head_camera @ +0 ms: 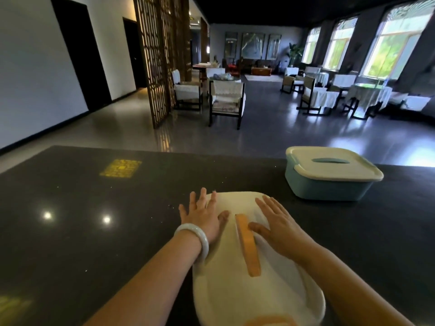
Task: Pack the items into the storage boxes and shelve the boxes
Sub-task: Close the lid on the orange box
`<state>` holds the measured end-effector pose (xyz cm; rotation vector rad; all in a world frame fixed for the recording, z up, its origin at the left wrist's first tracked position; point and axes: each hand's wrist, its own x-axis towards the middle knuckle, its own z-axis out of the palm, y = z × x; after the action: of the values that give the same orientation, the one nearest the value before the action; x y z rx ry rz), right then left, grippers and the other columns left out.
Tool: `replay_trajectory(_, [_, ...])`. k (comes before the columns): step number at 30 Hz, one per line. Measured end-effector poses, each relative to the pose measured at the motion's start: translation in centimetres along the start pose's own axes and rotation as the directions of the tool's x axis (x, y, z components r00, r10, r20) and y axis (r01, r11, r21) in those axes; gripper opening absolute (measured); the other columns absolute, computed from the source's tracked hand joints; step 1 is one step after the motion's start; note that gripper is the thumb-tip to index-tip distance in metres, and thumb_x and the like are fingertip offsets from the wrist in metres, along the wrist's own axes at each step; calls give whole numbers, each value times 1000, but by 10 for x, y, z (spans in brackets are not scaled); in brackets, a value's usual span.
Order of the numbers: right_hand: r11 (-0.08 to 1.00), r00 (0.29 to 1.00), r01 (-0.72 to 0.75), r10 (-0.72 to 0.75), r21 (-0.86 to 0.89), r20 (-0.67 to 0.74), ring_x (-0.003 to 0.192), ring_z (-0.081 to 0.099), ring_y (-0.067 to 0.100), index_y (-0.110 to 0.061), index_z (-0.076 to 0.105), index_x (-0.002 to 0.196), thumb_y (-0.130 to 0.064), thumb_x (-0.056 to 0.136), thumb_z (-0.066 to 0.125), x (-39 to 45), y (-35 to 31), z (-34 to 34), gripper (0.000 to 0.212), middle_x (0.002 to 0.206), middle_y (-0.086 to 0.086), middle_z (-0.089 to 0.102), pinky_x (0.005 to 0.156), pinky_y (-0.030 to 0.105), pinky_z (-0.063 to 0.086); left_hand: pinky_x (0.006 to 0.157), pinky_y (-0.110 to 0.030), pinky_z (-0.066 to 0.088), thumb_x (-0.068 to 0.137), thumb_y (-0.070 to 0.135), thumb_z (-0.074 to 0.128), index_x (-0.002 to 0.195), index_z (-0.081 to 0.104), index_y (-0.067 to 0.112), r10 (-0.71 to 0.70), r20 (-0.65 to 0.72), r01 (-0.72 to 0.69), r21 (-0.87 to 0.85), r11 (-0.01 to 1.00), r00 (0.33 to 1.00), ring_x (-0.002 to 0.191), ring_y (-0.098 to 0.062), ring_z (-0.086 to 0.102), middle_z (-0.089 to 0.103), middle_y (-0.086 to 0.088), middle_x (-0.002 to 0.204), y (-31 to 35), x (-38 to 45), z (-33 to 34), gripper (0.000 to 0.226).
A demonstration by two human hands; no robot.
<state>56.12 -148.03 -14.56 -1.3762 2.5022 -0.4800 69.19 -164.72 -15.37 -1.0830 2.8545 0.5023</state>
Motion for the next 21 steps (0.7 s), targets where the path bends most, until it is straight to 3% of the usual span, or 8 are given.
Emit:
replay_trajectory(4, [994,996,-93,93,54,4,147,3,21,-28,6,152,-52,94,43,43,18,-5,73,161,-2,4,116,42,12,114,-60,12,94,63,24,151,-8,36,-50,63,59,-147,987,997,146,-29,-12,-21,7,158,-3,7,11,70])
replay_trajectory(7, [963,979,-199,185,183,88,142,25,27,-28,12,152,-45,97,43,68,28,-9,65,158,4,18,112,44,27,115,-56,19,93,64,23,151,-7,36,-56,23,58,-152,987,998,147,-31,-8,-19,7,159,-3,9,19,71])
replay_trajectory(10, [938,977,-211,201,276,65,131,40,25,-27,26,147,-41,99,41,74,32,-3,52,150,6,33,104,40,36,115,-52,22,93,64,23,151,-5,36,-50,-10,48,-149,988,999,147,-31,-3,-17,7,159,-4,11,22,70])
replay_trajectory(17, [908,975,-210,224,364,4,126,44,25,-21,35,143,-23,102,38,67,41,2,41,142,9,41,101,35,37,111,-49,29,95,61,25,151,-4,36,3,-23,-4,-77,997,1000,146,-30,2,-15,6,160,-2,12,17,68])
replay_trajectory(21, [770,940,-264,339,581,-22,116,53,27,-17,47,133,-14,97,48,47,49,5,36,129,11,53,103,43,41,110,-56,28,93,64,25,149,-11,40,-33,15,33,-12,999,999,146,-32,7,-13,3,160,6,20,13,70])
